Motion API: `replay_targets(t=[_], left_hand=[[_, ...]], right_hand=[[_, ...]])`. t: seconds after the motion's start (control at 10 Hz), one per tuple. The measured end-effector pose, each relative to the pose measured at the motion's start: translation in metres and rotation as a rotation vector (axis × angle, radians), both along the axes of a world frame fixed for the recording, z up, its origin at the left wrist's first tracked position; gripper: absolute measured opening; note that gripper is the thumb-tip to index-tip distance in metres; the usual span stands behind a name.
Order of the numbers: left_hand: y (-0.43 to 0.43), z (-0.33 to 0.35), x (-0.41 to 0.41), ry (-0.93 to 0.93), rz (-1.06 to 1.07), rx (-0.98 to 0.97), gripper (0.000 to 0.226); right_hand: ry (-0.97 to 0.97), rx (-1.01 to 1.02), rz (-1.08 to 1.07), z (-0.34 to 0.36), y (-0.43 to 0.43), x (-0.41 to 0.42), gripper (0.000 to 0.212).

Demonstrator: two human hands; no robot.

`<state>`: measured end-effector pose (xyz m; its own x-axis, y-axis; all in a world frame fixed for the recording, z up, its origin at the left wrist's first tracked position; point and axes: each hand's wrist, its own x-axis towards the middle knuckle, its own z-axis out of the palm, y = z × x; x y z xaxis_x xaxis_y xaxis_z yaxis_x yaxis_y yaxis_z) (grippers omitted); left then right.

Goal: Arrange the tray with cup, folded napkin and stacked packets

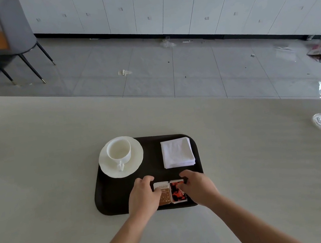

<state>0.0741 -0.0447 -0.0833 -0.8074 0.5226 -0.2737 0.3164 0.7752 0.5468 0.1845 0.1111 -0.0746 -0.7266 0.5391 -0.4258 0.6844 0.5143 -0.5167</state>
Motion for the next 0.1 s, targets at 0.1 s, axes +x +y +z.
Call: replay_targets(t=[0.1], left_hand=[[-0.0022,0.0055,-0.0028,0.045,-0.052,-0.029,0.041]], right_hand=[[0.02,0.052,0.001,0.0049,0.0039,-0.0025,0.04]])
